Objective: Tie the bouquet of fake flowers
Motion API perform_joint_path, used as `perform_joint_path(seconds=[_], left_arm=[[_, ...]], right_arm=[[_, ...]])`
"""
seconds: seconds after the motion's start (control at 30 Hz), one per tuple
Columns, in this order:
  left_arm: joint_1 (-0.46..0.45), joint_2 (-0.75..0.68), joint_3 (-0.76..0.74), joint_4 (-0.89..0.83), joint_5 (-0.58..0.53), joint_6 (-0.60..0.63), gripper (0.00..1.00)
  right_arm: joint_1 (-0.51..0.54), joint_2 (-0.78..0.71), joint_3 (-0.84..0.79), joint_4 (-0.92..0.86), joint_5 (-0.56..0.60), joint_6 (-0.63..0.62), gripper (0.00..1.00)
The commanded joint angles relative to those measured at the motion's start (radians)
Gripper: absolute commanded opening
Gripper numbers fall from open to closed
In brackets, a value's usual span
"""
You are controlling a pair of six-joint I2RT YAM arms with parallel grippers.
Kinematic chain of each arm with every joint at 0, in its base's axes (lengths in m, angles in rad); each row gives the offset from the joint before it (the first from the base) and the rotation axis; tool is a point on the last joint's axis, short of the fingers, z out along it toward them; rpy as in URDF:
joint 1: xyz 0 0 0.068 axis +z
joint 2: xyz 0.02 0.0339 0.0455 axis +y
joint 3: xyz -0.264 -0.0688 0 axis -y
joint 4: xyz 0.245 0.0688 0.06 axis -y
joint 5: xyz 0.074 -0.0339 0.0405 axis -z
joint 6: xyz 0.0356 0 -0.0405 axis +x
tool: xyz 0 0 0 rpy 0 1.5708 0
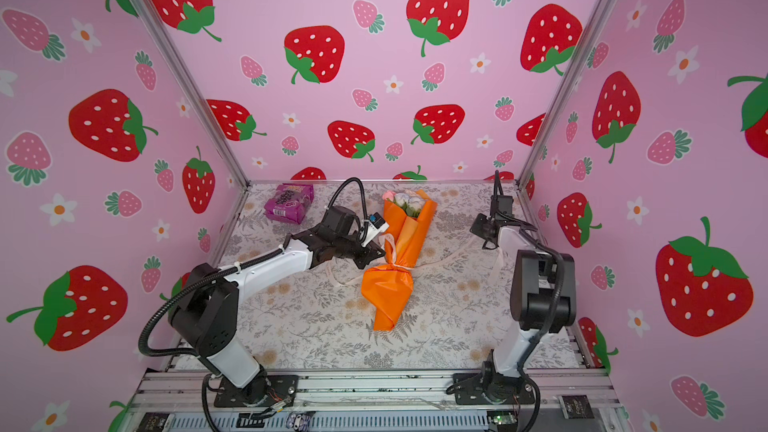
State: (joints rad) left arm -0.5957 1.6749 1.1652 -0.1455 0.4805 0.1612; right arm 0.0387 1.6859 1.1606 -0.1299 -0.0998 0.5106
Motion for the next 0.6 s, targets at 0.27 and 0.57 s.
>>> perform_joint_path(seconds=[0.27,0.57], left_arm=[[-0.036,-0.142,-0.173,0.223,-0.039,0.047,0.03],[-0.056,-0.19,-0.231,0.258,-0.047,0.099,0.05]], right_arm=[[0.454,-0.055,0.361,-0.055,-0.153,-0.094,0.03],[0.569,0.213,0.623,-0.289,-0.291,-0.235,0.06]])
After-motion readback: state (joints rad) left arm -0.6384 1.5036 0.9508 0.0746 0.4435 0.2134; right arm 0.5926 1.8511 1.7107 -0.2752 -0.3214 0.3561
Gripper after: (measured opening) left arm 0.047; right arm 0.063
